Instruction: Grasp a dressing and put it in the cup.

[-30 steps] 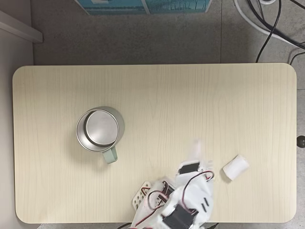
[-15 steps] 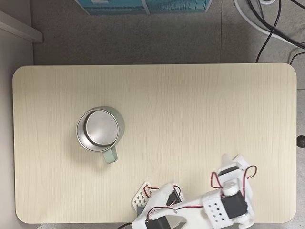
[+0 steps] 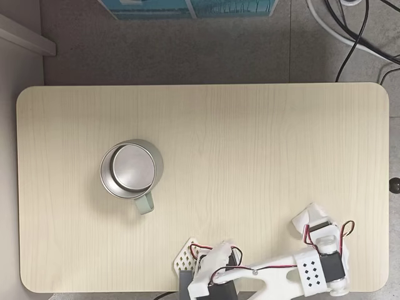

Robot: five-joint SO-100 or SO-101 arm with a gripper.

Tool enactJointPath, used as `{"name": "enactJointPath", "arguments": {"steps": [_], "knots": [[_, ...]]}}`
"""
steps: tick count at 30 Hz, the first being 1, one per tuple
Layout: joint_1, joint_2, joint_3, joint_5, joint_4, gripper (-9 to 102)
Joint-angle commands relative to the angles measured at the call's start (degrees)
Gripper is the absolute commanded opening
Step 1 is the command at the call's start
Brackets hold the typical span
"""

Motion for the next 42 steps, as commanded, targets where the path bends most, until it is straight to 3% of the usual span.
{"name": "enactJointPath", "arguments": {"steps": [1, 6, 13, 19, 25, 42], "knots": [[-0.4, 0.1, -4.9, -0.3, -6.0, 30], [-1.8, -0.7, -13.6, -0.3, -15.1, 30], [-2.5, -1.1, -14.6, 0.1, -16.1, 28], [-3.0, -2.4, -16.1, 0.0, -16.6, 0], [-4.4, -4.2, -17.0, 2.5, -17.1, 0], [-14.5, -25.8, 4.0, 25.0, 10.6, 0]]}}
